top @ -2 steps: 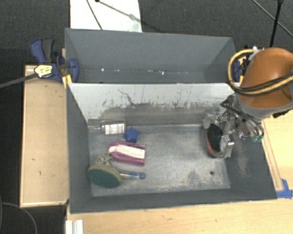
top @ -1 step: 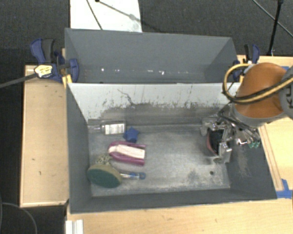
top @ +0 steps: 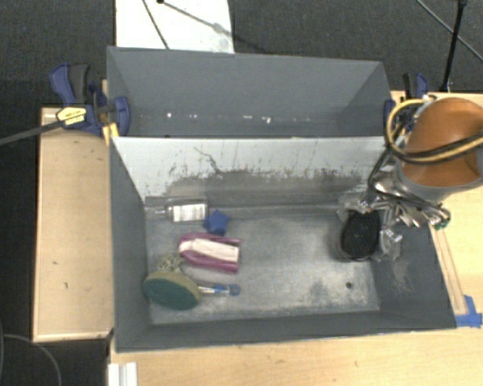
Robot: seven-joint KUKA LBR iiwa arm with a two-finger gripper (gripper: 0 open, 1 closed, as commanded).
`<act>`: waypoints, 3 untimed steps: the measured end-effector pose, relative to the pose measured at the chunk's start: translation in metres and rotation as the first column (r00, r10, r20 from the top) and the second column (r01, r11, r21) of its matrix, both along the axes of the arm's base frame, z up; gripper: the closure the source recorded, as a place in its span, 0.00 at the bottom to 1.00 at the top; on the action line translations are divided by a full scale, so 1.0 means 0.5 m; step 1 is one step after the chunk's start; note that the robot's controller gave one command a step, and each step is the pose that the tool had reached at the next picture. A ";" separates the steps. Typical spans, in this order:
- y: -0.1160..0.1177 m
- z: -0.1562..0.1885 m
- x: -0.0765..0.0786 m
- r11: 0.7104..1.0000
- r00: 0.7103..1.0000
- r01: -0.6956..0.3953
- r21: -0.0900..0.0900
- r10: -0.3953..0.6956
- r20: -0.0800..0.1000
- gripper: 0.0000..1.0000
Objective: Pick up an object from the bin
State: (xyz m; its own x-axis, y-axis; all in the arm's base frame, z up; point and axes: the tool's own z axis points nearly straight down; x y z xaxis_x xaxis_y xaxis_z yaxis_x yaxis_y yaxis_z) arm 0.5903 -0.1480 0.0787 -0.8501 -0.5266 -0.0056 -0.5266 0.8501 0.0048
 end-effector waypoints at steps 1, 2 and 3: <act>0.002 0.002 0.001 1.000 1.000 0.002 0.001 -0.002 0.001 1.00; 0.016 0.236 -0.010 1.000 1.000 0.010 -0.008 -0.010 0.008 1.00; 0.066 0.373 -0.060 0.973 0.973 -0.229 -0.009 0.229 0.005 1.00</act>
Offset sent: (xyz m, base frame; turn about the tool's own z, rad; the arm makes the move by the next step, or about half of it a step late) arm 0.0000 0.0000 0.0000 0.0000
